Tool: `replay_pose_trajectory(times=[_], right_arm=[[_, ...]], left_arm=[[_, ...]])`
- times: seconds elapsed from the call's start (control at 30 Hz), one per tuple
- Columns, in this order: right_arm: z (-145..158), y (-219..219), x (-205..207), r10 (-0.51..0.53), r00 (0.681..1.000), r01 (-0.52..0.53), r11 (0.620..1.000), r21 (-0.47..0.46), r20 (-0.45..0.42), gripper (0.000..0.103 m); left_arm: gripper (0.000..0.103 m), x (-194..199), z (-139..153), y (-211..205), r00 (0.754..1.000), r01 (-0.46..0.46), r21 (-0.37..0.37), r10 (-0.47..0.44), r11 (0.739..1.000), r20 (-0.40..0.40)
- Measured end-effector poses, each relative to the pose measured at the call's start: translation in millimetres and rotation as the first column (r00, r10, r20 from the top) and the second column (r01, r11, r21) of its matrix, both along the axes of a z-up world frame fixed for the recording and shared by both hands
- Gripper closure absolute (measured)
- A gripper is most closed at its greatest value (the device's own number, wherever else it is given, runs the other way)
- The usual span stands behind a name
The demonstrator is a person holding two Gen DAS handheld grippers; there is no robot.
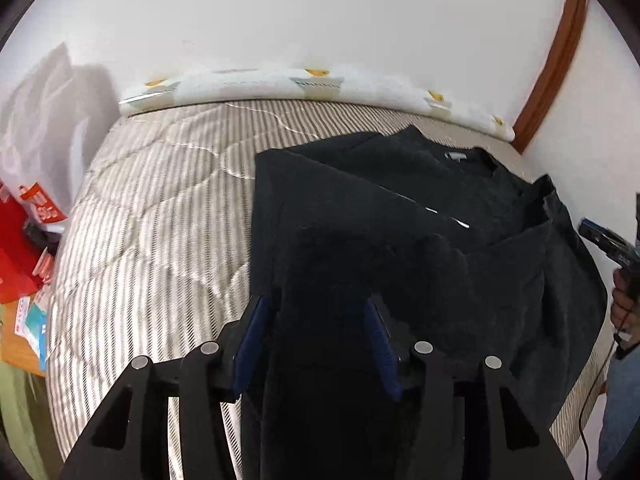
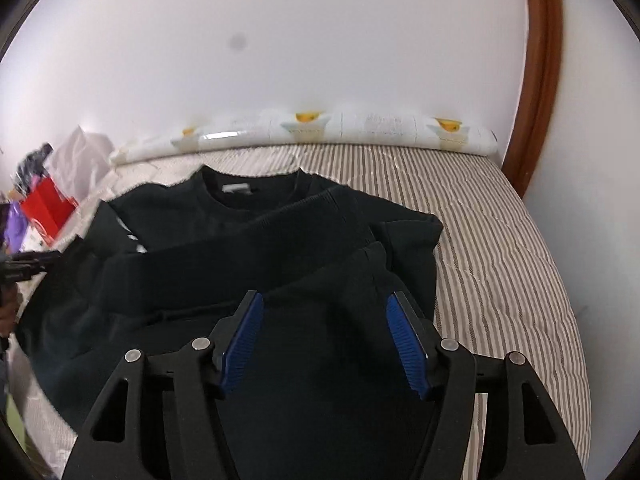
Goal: Fold small clothes
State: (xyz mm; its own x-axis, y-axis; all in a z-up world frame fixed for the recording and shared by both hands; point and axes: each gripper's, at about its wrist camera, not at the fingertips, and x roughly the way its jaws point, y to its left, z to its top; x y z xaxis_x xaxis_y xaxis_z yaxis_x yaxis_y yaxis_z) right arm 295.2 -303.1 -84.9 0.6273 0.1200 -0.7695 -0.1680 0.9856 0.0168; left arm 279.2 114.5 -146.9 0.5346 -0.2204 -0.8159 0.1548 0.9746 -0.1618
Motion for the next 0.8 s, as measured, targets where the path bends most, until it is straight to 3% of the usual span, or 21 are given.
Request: replay_pose_trajectory(times=[0.13, 0.23, 0.3, 0.33, 0.37, 0.4, 0.57, 0.67, 0.8], right_arm=[[-14.3, 3.5, 29.1, -0.009, 0.999, 0.009, 1.0, -0.008, -0.038, 0.04], [-26.9, 5.3, 50.7, -0.006, 0.997, 0.006, 1.0, -0.009, -0.083, 0.04], [-32.6, 5.1, 56.7, -0.004, 0.995, 0.004, 1.0, 0.0, -0.099, 0.05], [-35.2, 4.2, 57.9, -0.011, 0.995, 0.011, 1.0, -0.005, -0.1, 0.069], [-35.4, 3.0, 56.7, -0.02, 0.995, 0.019, 1.0, -0.008, -0.098, 0.082], [-34.5, 1.2, 55.3, -0.019, 0.995, 0.019, 1.0, 0.002, -0.094, 0.083], [-5.5, -10.0, 30.2, 0.001, 0.999, -0.004, 0.996, 0.086, 0.033, 0.093], [12.7, -12.9, 19.1, -0.012, 0.995, 0.005, 0.998, 0.07, 0.099, 0.093], [28.0, -27.7, 22.0, -0.067, 0.989, 0.058, 0.996, 0.068, 0.13, 0.093]], left_arm=[[0.055, 10.6, -4.5, -0.1, 1.0, -0.012, -0.035, 0.011, 0.999, -0.026], [0.065, 10.8, -6.6, 1.1, 0.999, -0.021, -0.062, 0.019, 0.998, -0.038], [0.08, 6.6, -4.0, 0.9, 0.999, -0.038, -0.037, 0.037, 0.999, -0.023], [0.089, 3.7, -0.7, 1.3, 0.999, -0.05, -0.023, 0.049, 0.999, -0.008], [0.09, 0.3, 4.1, 2.6, 0.998, -0.059, -0.026, 0.059, 0.998, 0.01], [0.092, -2.2, 9.1, 5.6, 0.997, -0.066, -0.047, 0.067, 0.997, 0.023], [0.094, -12.6, 37.5, 5.8, 0.984, -0.103, -0.102, 0.116, 0.989, 0.138], [0.094, -5.3, 55.2, -2.8, 0.968, -0.114, -0.106, 0.134, 0.988, 0.213], [0.094, 25.3, 60.6, -13.9, 0.958, -0.13, -0.078, 0.145, 0.988, 0.247]])
